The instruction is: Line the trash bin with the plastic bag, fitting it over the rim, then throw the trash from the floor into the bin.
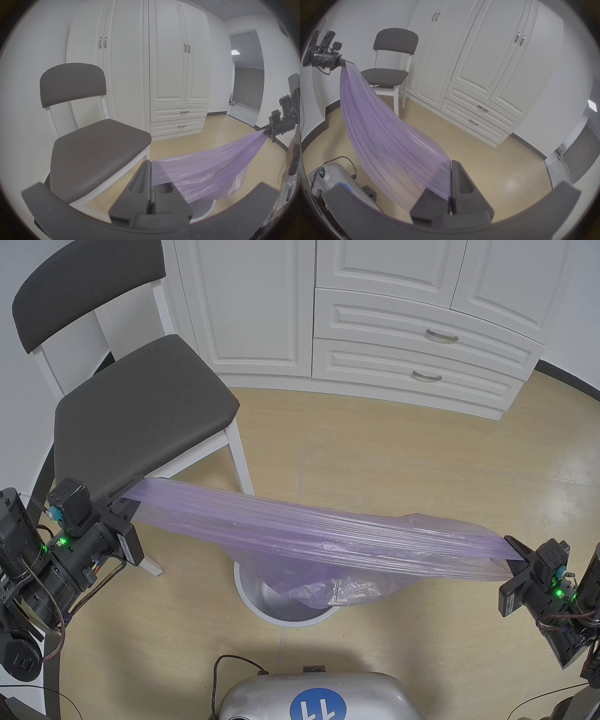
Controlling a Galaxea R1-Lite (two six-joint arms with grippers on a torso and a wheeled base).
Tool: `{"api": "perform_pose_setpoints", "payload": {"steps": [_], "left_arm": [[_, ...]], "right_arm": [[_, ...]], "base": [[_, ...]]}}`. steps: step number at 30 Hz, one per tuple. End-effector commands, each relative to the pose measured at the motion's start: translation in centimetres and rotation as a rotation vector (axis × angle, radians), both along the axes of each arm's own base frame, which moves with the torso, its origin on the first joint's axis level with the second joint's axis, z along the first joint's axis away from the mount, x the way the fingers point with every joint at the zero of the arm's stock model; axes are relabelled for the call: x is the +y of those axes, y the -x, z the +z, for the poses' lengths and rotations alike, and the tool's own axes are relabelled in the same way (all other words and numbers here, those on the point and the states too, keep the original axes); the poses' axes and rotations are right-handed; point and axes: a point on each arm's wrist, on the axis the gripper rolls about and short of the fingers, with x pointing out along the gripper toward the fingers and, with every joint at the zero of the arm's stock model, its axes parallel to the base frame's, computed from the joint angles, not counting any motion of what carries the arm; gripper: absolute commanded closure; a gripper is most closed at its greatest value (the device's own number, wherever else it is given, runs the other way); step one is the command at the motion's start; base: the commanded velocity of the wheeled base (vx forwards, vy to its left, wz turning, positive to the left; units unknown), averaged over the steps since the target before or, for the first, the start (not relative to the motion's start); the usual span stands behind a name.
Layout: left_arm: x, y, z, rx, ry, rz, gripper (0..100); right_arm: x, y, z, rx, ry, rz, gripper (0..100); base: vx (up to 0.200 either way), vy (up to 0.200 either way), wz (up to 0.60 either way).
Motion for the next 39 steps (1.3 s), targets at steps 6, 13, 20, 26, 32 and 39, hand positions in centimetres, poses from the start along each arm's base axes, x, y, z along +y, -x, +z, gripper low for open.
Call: {"api": "perform_pose_setpoints", "payload": {"steps": [6,13,20,26,32,39], "left_arm": [[-1.2,0.0,-0.3,0.006,-0.021,-0.053,100],[-4.0,0.0,-1.3,0.009,-0.023,-0.165,100],[-6.8,-0.7,-2.0,-0.079,0.037,-0.219,100],[-9.0,0.0,-2.5,-0.063,0.059,-0.274,100],[-11.6,2.0,-2.4,-0.016,0.16,-0.412,100],[-12.9,2.3,-2.9,0.025,0.19,-0.447,100]], "right_arm": [[1.4,0.5,0.4,-0.025,-0.035,0.117,100],[4.3,0.0,-0.4,-0.058,-0.112,0.274,100],[7.0,-1.1,-2.0,-0.074,-0.172,0.326,100],[8.2,-0.5,-1.6,-0.076,-0.25,0.377,100],[9.6,-0.1,-0.5,-0.092,-0.363,0.43,100],[11.0,-0.1,0.6,-0.112,-0.479,0.47,100]], "base": [[0.0,0.0,0.0],[0.0,0.0,0.0],[0.0,0.0,0.0],[0.0,0.0,0.0],[0.0,0.0,0.0],[0.0,0.0,0.0]]}}
